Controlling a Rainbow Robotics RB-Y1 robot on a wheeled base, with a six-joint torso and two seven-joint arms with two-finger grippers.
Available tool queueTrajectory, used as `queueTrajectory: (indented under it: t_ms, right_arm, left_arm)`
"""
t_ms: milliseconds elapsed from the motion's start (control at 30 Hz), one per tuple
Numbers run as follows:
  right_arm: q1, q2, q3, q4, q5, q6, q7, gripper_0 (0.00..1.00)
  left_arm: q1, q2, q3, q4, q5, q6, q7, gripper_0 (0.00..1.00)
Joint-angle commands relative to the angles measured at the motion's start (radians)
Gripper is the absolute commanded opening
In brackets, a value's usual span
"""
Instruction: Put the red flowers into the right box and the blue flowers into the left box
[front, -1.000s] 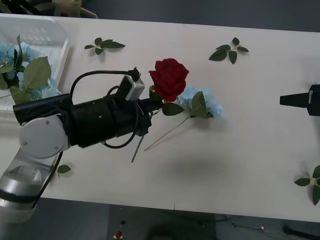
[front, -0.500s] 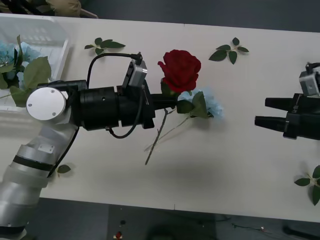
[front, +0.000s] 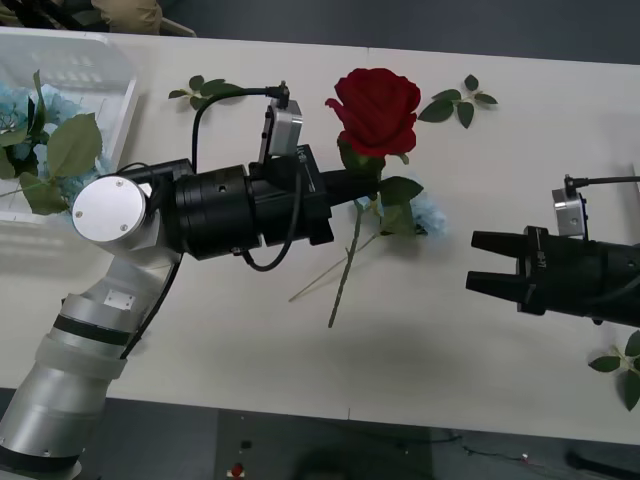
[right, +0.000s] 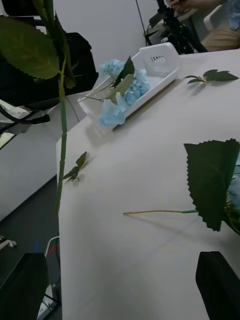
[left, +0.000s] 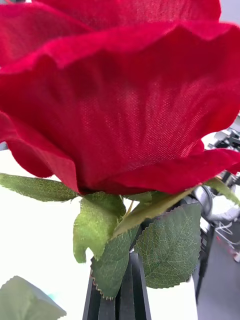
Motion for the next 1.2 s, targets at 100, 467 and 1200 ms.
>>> queueTrajectory:
  t_ms: [100,467,1200]
  right_arm:
    - [-0.004,0.012,0.064,0.009,-0.066,0.005,-0.016,0.87]
    - [-0.033,0.112,0.176,0.009,-0.084,-0.012,-0.016,0.87]
    - [-0.101,0.187,0.384,0.009,-0.066,-0.248,-0.016,0.87]
  left_arm:
    - [-0.007,-0.020,-0.014,-0.013,0.038,-0.057,-0.064,0.00]
    - [-0.006,-0.020,-0.014,-0.013,0.047,-0.089,-0.064,0.00]
    - [-0.006,-0.020,-0.014,-0.013,0.047,-0.089,-0.064,0.00]
